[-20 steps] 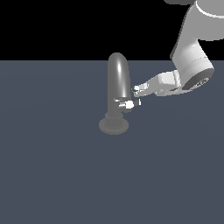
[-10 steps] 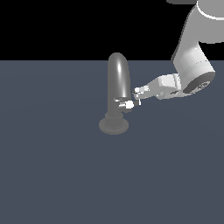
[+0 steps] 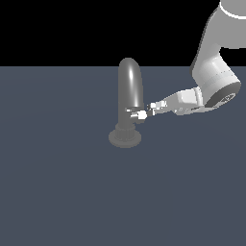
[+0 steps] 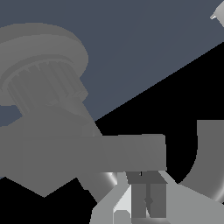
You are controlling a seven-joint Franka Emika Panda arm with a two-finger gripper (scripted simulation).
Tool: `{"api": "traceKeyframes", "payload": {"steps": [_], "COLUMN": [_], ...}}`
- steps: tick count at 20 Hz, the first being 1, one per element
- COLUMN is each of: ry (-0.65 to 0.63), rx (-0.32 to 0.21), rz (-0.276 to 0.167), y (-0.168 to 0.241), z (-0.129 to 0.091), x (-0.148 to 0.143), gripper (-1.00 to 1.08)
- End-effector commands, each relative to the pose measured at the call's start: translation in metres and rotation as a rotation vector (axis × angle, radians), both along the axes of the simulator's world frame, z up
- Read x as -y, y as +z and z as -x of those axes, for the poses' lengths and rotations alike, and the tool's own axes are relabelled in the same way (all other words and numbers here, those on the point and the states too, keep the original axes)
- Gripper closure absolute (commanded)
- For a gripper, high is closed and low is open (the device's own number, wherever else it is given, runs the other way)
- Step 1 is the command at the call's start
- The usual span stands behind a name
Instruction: Turn on the faucet by rotating a designated handle.
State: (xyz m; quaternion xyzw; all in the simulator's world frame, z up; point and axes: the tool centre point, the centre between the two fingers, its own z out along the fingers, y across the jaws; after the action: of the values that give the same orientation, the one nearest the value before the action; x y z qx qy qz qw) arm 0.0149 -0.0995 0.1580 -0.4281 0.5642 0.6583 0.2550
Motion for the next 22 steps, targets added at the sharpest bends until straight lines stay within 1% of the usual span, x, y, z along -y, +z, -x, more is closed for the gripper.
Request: {"api": "traceKeyframes", "payload": {"steps": [1,4,5,6,17,19,20,22], "ry": [-0.001,-0.001,-0.001,0.002,0.0,-0.001,0.017,0.016], "rx": [-0.01,-0.01,-0.01,0.024,-0.007,-0.01,0.064,0.059], "rz": [0.0,0.0,0.0,0.002,0.0,0.0,-0.007,-0.007], "y": [-0.011,-0.019,-0.019,-0.002,-0.073,-0.079,-0.033,-0.04], "z": [0.01,0.019,0.019,0.008,0.022,0.024,0.005,0.003], "x": [0.003,0.005,0.005,0.002,0.006,0.007,0.002,0.001], "gripper": [1.08,1.08,1.08,1.08,1.08,1.08,1.08,1.08]}}
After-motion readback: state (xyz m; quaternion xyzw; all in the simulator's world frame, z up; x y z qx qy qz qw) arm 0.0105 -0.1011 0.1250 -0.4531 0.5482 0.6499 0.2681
